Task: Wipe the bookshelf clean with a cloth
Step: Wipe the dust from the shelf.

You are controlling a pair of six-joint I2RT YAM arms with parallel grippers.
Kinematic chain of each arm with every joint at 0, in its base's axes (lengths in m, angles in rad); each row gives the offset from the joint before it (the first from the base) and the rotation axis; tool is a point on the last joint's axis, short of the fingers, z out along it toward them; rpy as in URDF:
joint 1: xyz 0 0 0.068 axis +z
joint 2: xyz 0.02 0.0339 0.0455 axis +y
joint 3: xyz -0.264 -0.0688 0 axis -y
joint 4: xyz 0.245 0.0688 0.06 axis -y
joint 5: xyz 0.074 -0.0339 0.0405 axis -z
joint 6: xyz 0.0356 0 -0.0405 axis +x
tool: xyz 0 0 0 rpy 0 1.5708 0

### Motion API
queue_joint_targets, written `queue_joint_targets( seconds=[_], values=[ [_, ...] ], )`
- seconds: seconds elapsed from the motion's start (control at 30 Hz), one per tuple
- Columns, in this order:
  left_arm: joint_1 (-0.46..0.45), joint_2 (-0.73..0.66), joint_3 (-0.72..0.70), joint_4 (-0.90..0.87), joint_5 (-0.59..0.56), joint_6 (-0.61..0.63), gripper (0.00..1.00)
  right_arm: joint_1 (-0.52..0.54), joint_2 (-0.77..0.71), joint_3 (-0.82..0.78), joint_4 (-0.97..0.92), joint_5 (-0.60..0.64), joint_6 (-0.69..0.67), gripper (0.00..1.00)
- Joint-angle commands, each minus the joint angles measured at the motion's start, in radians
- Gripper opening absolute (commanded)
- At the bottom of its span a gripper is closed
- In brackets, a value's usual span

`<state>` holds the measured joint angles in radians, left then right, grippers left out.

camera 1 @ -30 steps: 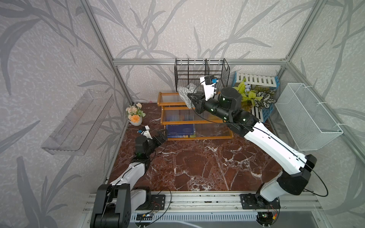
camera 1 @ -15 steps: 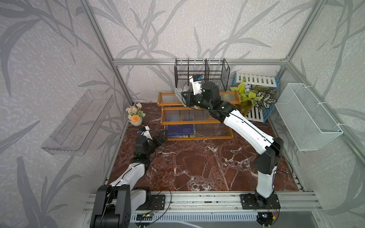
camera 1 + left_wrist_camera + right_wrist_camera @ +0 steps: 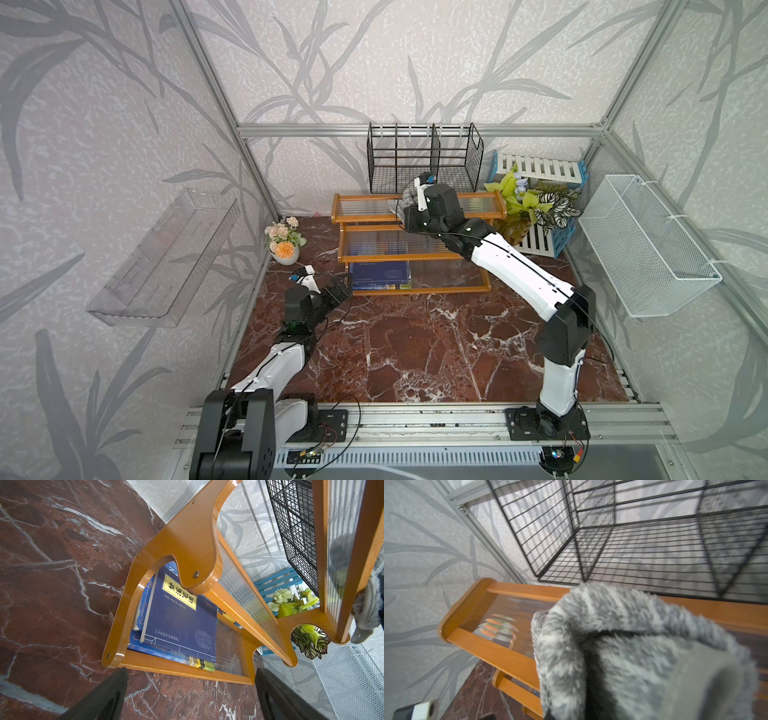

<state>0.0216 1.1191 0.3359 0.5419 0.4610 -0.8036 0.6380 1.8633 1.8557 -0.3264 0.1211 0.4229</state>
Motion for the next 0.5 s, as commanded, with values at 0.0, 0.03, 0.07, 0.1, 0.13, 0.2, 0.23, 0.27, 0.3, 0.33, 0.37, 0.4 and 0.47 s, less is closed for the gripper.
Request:
queue_joint_targets(
  seconds=[0.0, 0.03, 0.07, 0.1, 0.13, 0.2, 0.23, 0.27, 0.3, 0.33, 0.37, 0.4, 0.47],
  values=[
    [-0.002, -0.008, -0.003, 0.009, -0.010, 0.015, 1.00, -0.092, -0.113, -0.109, -0.031, 0.110, 0.033, 0.00],
    [-0.003, -0.011, -0.004, 0.009, -0.011, 0.016, 1.00, -0.112, -0.136, -0.139, -0.035, 0.123, 0.034, 0.00],
    [-0.003, -0.012, -0.004, 0.006, -0.013, 0.017, 1.00, -0.131, -0.152, -0.166, -0.040, 0.139, 0.034, 0.00],
    [-0.003, -0.013, -0.005, 0.006, -0.015, 0.017, 1.00, -0.149, -0.189, -0.188, -0.047, 0.154, 0.034, 0.00],
    [-0.003, -0.014, -0.005, 0.006, -0.016, 0.017, 1.00, -0.169, -0.209, -0.208, -0.056, 0.164, 0.035, 0.00],
    [-0.003, -0.016, -0.006, 0.004, -0.017, 0.017, 1.00, -0.211, -0.239, -0.237, -0.072, 0.172, 0.041, 0.00],
    [-0.003, -0.016, -0.005, 0.003, -0.017, 0.018, 1.00, -0.230, -0.251, -0.246, -0.083, 0.179, 0.043, 0.00],
    [-0.003, -0.017, -0.005, 0.003, -0.016, 0.016, 1.00, -0.246, -0.261, -0.255, -0.092, 0.184, 0.043, 0.00],
    [-0.003, -0.017, -0.005, 0.002, -0.018, 0.016, 1.00, -0.259, -0.271, -0.262, -0.097, 0.186, 0.043, 0.00],
    [-0.003, -0.019, -0.005, 0.002, -0.017, 0.015, 1.00, -0.266, -0.277, -0.268, -0.100, 0.187, 0.043, 0.00],
    [-0.003, -0.018, -0.005, 0.002, -0.016, 0.016, 1.00, -0.267, -0.281, -0.271, -0.098, 0.183, 0.037, 0.00],
    [-0.002, -0.016, -0.005, 0.003, -0.017, 0.017, 1.00, -0.266, -0.283, -0.275, -0.088, 0.155, 0.028, 0.00],
    [-0.003, -0.011, -0.005, 0.006, -0.016, 0.017, 1.00, -0.254, -0.278, -0.278, -0.057, 0.102, 0.027, 0.00]
  ],
)
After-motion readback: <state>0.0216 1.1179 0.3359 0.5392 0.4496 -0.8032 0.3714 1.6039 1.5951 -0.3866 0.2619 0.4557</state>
